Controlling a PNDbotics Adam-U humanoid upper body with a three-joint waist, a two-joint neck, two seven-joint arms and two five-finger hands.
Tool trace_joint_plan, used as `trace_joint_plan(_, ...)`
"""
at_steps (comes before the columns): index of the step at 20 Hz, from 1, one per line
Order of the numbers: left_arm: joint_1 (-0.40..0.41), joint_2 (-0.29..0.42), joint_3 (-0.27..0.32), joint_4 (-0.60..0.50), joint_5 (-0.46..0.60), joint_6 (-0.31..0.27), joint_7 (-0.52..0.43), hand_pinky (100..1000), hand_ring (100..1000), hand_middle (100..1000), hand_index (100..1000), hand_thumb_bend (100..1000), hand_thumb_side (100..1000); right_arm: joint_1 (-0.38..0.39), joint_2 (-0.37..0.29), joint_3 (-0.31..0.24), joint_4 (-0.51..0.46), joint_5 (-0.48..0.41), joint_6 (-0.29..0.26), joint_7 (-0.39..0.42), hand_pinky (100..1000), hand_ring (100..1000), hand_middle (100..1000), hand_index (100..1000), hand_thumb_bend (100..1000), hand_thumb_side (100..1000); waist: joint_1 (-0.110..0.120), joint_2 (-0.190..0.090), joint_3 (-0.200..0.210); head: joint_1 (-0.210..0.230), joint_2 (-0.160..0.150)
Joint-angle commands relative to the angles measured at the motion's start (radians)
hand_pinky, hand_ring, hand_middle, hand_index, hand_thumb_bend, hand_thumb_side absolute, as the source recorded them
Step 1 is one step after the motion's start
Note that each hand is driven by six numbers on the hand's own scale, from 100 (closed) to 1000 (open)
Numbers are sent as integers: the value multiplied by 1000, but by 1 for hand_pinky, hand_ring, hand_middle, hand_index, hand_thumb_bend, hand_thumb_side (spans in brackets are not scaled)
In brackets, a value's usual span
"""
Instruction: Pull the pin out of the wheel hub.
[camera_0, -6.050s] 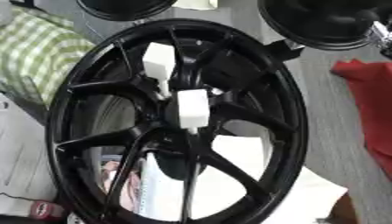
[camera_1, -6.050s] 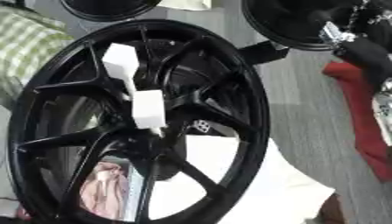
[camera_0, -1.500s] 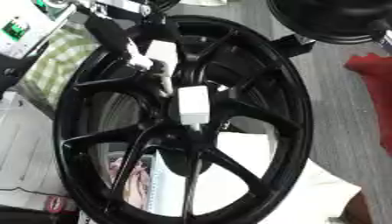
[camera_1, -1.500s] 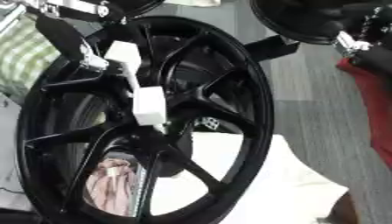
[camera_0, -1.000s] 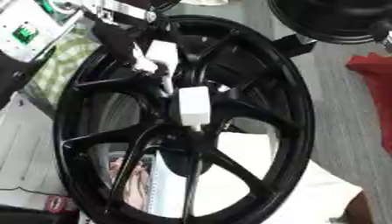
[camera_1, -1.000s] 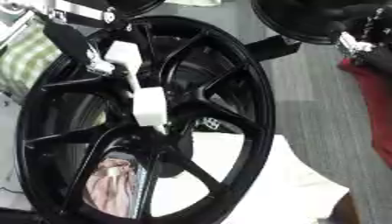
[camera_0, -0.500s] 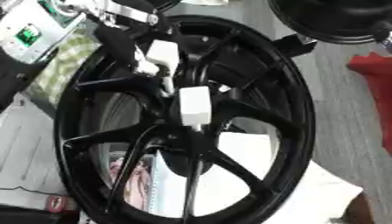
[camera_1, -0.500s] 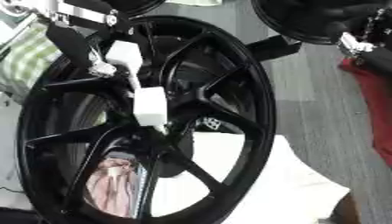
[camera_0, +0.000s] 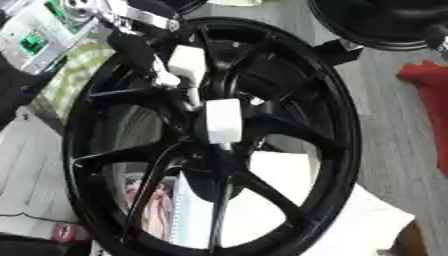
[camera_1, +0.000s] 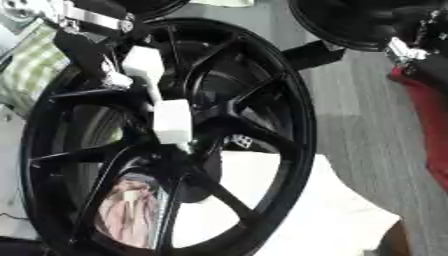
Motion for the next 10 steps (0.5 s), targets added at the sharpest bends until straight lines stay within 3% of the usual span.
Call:
trace_joint_plan(1,-16,31,20,-6,2,4,1,740,706,577,788,177,443,-9,-15,-10,-5,-2,-3,-2,877,751,595,744,352,248,-2,-23,2,-2,-8)
trace_joint_plan(4,-16,32,27,-15,13,18,1,713,653,531,738,101,410,-8,-15,-11,-4,-3,-3,-3,877,751,594,744,352,248,-3,-23,3,-2,-6)
trace_joint_plan(10,-20,38,51,-43,55,51,1,668,595,475,657,100,335,-5,-13,-13,-2,-4,-4,-7,877,750,594,744,353,248,-4,-24,5,-2,-5)
